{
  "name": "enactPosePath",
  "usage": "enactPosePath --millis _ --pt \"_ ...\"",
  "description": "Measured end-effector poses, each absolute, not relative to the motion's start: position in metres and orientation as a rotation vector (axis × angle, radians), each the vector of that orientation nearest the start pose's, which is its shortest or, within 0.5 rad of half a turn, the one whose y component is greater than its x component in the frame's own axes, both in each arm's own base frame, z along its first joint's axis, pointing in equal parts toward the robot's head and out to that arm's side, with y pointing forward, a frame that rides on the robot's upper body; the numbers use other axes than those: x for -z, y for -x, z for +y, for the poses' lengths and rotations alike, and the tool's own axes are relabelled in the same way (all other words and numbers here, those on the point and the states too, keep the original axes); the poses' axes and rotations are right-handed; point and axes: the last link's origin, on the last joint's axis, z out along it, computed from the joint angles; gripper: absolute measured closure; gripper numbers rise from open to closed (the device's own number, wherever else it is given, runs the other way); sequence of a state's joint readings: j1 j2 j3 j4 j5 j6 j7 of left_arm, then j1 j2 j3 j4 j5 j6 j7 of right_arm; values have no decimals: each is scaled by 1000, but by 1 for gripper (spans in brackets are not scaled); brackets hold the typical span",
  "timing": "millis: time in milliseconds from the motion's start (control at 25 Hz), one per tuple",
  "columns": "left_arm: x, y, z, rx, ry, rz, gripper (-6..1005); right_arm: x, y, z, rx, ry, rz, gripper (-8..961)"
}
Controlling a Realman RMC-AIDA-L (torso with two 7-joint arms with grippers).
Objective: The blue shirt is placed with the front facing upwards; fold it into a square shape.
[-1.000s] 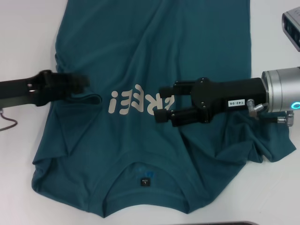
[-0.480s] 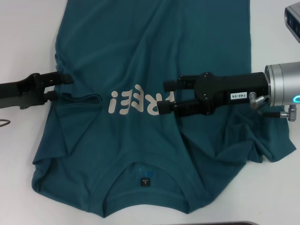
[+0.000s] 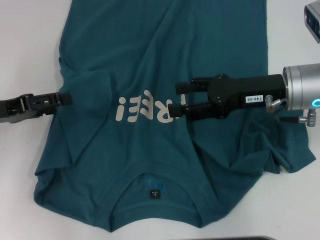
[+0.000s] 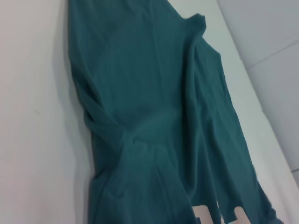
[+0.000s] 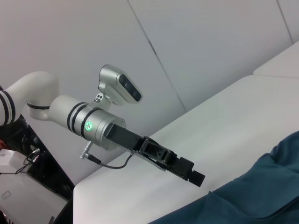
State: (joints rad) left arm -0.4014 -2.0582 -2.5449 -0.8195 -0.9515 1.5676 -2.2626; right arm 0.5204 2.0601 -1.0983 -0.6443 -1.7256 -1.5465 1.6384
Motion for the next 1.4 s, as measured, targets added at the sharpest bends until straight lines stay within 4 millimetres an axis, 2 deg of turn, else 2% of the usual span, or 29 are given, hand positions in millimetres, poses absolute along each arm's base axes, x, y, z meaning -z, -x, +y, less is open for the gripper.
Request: enactPosePath --millis 600,720,960,1120,1280,1400 --pt "-23 322 310 559 2207 -1713 146 34 -225 316 -795 2913 884 70" --pt "-15 322 307 525 2227 -1717 147 34 -224 318 -792 2912 879 70" --pt "-14 323 302 515 2241 -1735 147 34 -224 318 -792 2912 879 70" --pt "-11 315 293 540 2316 -1773 147 34 -224 318 -791 2911 879 70" --pt "-7 291 276 619 2517 -1802 147 34 -223 319 -791 2912 874 71" --pt "-16 293 276 651 2481 -1807 147 34 -222 319 -791 2914 869 71"
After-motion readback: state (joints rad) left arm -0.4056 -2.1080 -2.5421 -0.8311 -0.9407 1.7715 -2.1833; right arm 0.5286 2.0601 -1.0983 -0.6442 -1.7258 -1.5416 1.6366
